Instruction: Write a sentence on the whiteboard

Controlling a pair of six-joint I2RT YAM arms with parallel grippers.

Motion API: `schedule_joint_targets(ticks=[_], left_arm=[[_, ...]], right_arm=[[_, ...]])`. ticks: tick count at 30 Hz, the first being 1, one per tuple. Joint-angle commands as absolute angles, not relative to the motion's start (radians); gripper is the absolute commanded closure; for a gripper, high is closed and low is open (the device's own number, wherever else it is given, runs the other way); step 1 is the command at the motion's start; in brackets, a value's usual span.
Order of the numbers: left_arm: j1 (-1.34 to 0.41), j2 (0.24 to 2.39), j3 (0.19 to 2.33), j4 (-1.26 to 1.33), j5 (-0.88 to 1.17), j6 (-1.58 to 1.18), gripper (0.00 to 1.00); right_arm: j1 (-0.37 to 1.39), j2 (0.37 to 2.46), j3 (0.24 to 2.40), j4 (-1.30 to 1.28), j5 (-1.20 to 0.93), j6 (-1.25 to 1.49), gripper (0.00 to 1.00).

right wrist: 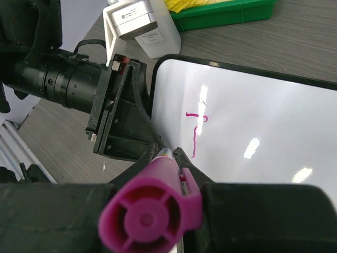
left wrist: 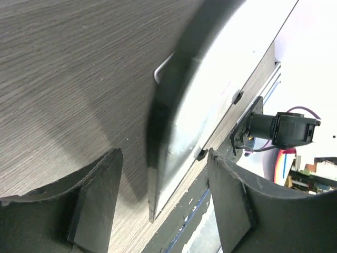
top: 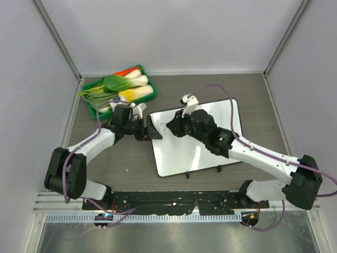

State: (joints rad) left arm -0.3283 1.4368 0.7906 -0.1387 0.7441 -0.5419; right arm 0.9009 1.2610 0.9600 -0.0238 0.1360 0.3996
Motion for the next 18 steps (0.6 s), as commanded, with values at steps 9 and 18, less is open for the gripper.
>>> schedule_joint_targets(ticks=[9,18], left_arm=[[-0.308,1.132,0.73,-0.098,0.598,-0.6,0.22],[-0.204,1.13,0.644,0.107,0.623,-0.653,0.24]], right_arm=[[0.655,1.103,0.81,0.178,-0.222,0.609,0.98],[0.64,0.999,0.707,0.213,-0.224,0.58,0.99]])
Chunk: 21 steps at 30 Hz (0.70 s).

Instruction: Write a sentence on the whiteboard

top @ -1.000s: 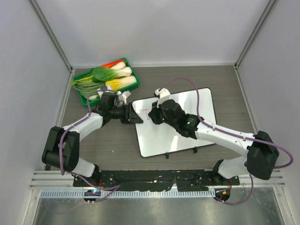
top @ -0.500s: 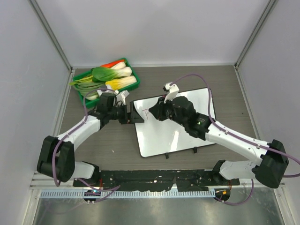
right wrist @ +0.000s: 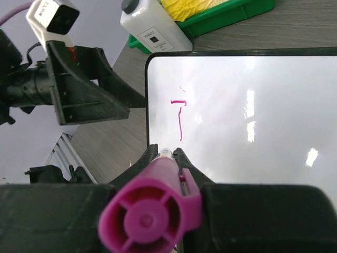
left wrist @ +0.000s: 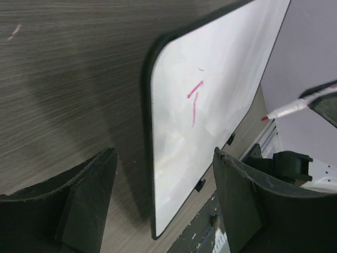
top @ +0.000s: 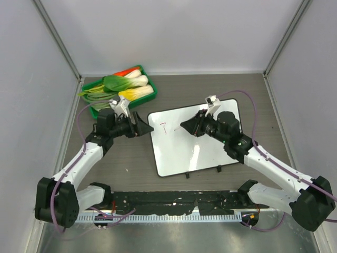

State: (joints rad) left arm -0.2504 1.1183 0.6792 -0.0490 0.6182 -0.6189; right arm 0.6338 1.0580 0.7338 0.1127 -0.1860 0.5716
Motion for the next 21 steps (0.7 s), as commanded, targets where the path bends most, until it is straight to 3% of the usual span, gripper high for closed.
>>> schedule_joint_targets(ticks=[1,11,16,21], left_arm=[[-0.186,1.144,0.629,0.162,0.643,-0.667,0.25],[-0.118,1.409,0.563,0.889,0.931,-0.946,0.43],[-0.118,1.494,0.592,0.979,0.971,-0.968,0.56],[-0.121,1.523,0.591,0.968,0.98,-0.928,0.59]], right_arm=[[0.638,0.988,0.695,0.218,-0.224,0.575,0.99],[0.638,1.002,0.684,0.271,-0.195,0.529,0.99],[0.638,1.043,0.701,0.301,-0.198,0.528,0.99],[0.64,1.095,0.71,0.322,-0.198,0.517,0.99]])
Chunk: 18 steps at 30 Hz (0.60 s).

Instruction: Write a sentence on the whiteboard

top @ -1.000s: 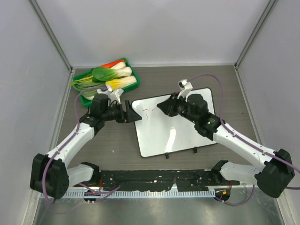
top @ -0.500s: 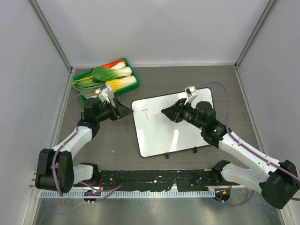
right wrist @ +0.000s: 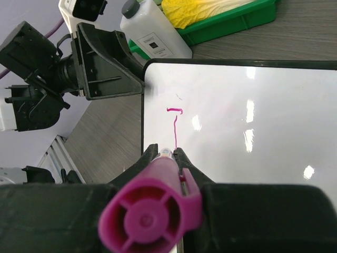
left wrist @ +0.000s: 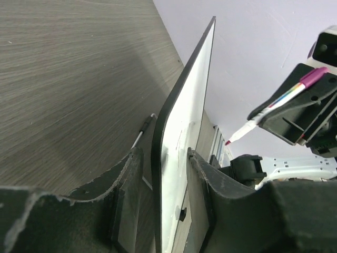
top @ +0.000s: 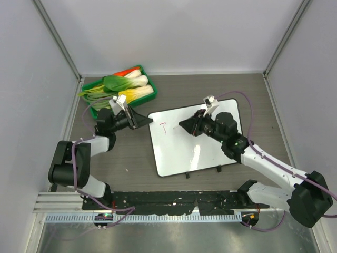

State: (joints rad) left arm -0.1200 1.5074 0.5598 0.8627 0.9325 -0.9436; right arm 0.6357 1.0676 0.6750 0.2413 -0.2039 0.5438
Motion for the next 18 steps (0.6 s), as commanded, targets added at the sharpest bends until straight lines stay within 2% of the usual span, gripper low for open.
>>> schedule_joint_targets(ticks=[1,11,18], left_arm=[[-0.126,1.529,0.589,0.968,0.983,-0.922,0.6],[-0.176,1.583,0.594,0.943,0.996,-0.848,0.67],[-0.192,1.568,0.571,0.905,0.983,-0.804,0.83]], right_arm=[[0.638,1.098,0.715,0.324,-0.198,0.517,0.99],[0.643,1.141,0.742,0.339,-0.204,0.5,0.99],[0.709,1.163,0.755,0.316,-0.104,0.437,0.99]])
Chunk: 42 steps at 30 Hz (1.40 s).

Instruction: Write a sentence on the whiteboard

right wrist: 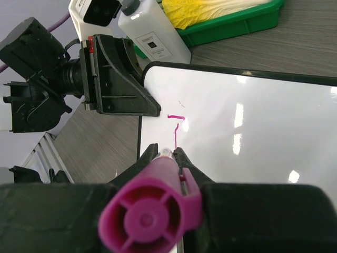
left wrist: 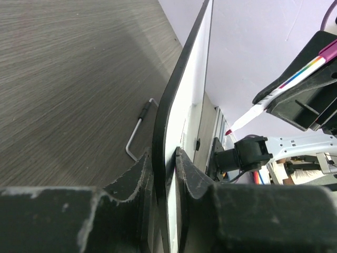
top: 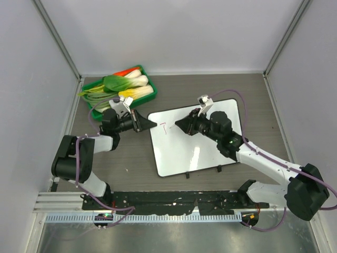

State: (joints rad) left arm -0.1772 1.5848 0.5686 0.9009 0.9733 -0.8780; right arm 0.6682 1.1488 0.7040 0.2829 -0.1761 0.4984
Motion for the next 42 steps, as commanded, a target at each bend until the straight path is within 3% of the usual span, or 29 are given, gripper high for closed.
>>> schedule_joint_targets(ticks=[1,7,14,42], left_arm=[[-0.193,1.565,0.571,0.904,0.989,-0.802,0.85],[-0.193,1.555,0.578,0.864,1.0,-0.77,1.0],[-0.201,1.542,0.58,0.835,1.003,-0.744,1.0],[-0.216,1.508,0.627,0.621,0.971,-0.601,1.0]], right_arm=[[0.719,1.166,0.753,0.316,-0.082,0.431,0.99],[0.753,1.183,0.749,0.328,-0.003,0.393,0.99],[0.795,1.184,0.726,0.353,0.136,0.362,0.98],[0.853,1.252,0.71,0.328,0.15,0.348,0.98]])
